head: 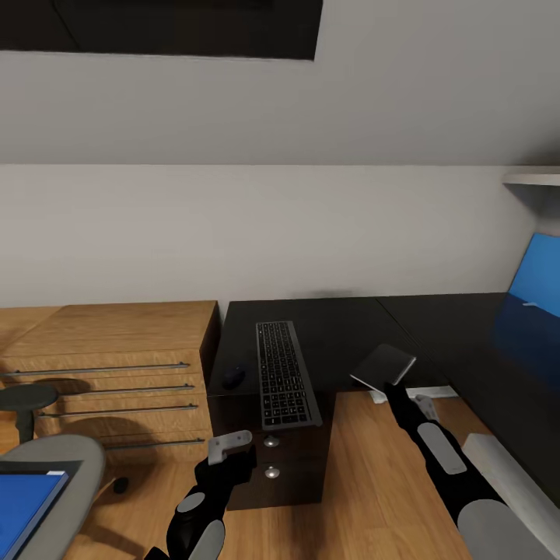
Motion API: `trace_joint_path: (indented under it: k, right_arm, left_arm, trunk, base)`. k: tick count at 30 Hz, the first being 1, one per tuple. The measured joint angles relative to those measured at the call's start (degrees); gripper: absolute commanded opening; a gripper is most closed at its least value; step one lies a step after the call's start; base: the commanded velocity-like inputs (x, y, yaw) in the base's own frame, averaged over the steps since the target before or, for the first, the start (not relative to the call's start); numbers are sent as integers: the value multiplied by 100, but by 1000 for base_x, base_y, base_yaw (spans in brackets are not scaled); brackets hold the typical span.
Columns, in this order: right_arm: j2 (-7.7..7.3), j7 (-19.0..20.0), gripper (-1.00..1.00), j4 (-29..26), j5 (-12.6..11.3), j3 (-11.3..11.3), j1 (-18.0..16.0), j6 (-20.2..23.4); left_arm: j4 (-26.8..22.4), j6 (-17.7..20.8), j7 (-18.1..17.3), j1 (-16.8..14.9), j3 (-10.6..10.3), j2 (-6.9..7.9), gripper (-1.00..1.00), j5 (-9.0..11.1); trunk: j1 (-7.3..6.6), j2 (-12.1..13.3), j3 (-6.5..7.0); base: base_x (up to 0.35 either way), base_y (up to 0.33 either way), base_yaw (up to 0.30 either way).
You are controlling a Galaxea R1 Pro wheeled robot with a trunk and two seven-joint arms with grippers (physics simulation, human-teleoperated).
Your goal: In the bedroom, organize the workspace by keeping the computer under the desk, ensuring the monitor is on the desk, placing the keyboard on the desk next to the monitor, placing the mouse on the desk next to the keyboard, moving the folder from the swivel chair onto the desk next to the mouse, stacking the notebook on top of the folder with the pen on top of the notebook, and positioning the swivel chair next to the desk.
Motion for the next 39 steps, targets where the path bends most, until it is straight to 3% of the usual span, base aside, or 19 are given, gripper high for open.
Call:
trace_joint_path:
  k: [8, 14, 22, 39]
  right_arm:
    - [13, -7, -100, 99, -10, 23, 0, 10]
    - [13, -3, -100, 241, -77, -26, -3, 340]
    - [7, -28, -100, 209, -607, -37, 0, 616]
    - [4, -35, -100, 204, -660, -20, -1, 640]
  left_arm:
    - [-1, -5, 1, 0, -2, 0, 100, -5]
    - [0, 2, -5, 1, 0, 0, 100, 0]
    - [0, 3, -3, 1, 0, 0, 100, 0]
    - [-16, 11, -7, 1, 1, 3, 100, -3]
  trunk:
    - [-1, 0, 0]
    - [-1, -1, 1]
    - [0, -1, 1]
    - [-1, -1, 0]
  base:
    - [86, 136, 0]
    - [13, 19, 0]
    - [1, 2, 0]
    - [48, 45, 0]
